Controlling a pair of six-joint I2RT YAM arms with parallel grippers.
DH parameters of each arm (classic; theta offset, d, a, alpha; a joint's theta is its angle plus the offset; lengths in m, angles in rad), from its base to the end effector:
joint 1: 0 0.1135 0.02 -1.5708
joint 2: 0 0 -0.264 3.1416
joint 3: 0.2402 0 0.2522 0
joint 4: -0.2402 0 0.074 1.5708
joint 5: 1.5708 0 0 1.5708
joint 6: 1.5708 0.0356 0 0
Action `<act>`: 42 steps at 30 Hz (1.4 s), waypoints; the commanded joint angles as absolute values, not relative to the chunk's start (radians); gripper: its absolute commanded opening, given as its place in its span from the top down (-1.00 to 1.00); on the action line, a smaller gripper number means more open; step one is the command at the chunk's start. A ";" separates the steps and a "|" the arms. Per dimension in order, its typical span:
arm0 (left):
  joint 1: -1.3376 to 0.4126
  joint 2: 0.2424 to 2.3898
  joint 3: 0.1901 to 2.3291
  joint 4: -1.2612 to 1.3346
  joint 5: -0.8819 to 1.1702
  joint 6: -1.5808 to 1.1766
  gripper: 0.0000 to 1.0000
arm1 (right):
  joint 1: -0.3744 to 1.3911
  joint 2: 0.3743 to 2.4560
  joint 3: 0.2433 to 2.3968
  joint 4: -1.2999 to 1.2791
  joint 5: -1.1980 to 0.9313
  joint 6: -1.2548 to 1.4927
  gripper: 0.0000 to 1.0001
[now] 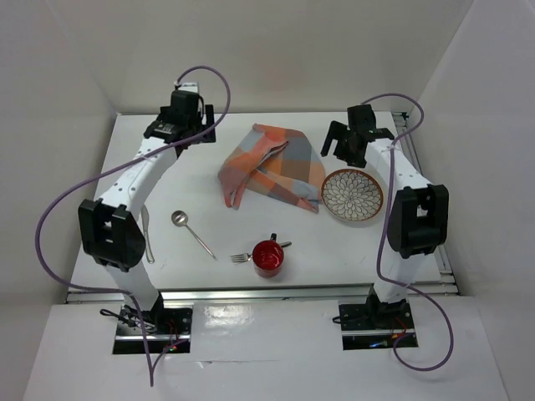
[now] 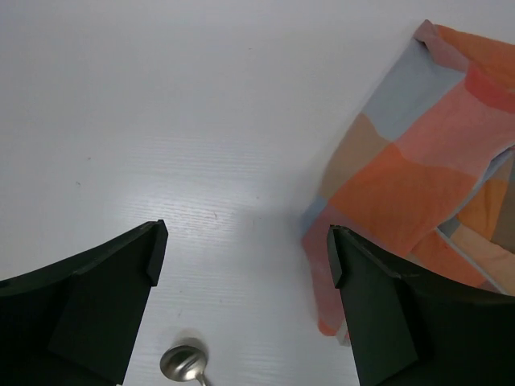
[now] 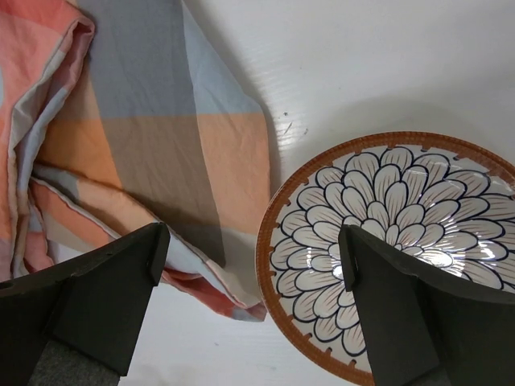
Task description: Set the dinner table for one person
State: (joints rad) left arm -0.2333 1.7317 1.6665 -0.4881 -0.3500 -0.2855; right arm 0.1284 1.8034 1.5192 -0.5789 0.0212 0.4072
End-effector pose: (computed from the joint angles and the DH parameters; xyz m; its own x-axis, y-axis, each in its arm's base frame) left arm 0.3940 -0.0811 0.3615 -0.4718 -0.1598 -0.8671 -0.2079 0.9759 -0.0667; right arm 0.4008 0.0510 0.2760 -0.7373 0.3041 -0.6033 0.1935 0.9506 0.2427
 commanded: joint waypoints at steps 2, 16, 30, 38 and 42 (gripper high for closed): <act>-0.245 1.810 1.807 -0.564 -0.385 -0.311 -1.00 | 0.135 1.822 1.568 -0.608 0.032 0.443 -1.00; -0.357 2.017 2.026 -0.644 -0.173 -0.210 -0.92 | 0.144 1.850 1.557 -0.592 0.023 0.396 -1.00; -0.567 2.399 2.333 -0.605 -0.391 -0.020 -0.98 | 0.135 1.833 1.485 -0.552 -0.021 0.387 -1.00; -0.581 2.520 2.398 -0.502 -0.514 0.002 -0.90 | 0.135 1.871 1.494 -0.552 -0.054 0.387 -1.00; -0.581 2.545 2.378 -0.486 -0.548 0.020 -0.87 | 0.135 1.894 1.517 -0.543 -0.077 0.377 -1.00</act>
